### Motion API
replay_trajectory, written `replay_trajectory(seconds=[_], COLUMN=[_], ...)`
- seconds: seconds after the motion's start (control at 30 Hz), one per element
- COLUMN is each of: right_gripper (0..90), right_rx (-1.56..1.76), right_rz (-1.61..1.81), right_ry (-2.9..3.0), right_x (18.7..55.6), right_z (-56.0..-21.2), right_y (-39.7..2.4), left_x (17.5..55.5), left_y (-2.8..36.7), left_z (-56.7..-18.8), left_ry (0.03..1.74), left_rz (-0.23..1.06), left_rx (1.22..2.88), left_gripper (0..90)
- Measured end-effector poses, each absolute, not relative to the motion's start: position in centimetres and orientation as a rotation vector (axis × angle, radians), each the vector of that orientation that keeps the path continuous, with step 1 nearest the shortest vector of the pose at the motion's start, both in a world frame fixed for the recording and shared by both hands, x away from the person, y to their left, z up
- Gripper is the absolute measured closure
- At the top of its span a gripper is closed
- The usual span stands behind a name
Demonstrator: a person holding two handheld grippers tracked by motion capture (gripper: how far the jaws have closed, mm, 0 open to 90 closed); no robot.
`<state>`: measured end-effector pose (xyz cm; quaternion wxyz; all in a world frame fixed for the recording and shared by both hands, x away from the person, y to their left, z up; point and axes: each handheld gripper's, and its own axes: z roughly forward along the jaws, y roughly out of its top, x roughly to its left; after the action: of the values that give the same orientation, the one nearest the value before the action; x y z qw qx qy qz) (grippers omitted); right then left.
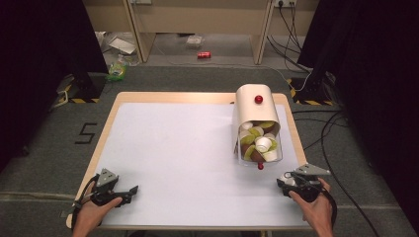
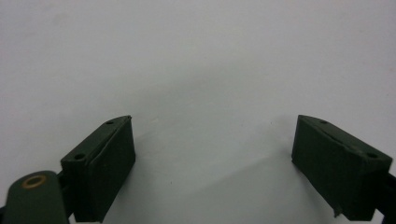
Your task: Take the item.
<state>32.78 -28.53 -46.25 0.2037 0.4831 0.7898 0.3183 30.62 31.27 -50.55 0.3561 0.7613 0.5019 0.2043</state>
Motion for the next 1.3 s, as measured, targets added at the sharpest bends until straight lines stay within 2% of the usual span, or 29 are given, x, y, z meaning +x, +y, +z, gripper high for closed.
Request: replay_trajectory(seconds=[0.83,1.3], right_gripper=[36.8,31.0], right_rx=[1.335,1.324], right_rz=[0.949,0.998], right_ry=[2.156,2.103], right_x=[32.4,32.2], right_z=[-45.0,-44.1], right_y=[-29.3,-29.2], left_x=[30.6,30.6], left_y=[31.3,31.3], left_z=[-50.6,-50.6], left_ry=[1.296,1.296], left_rz=[0.528,0.528], left_rx=[1.966,1.967], left_gripper=[12.5,12.5])
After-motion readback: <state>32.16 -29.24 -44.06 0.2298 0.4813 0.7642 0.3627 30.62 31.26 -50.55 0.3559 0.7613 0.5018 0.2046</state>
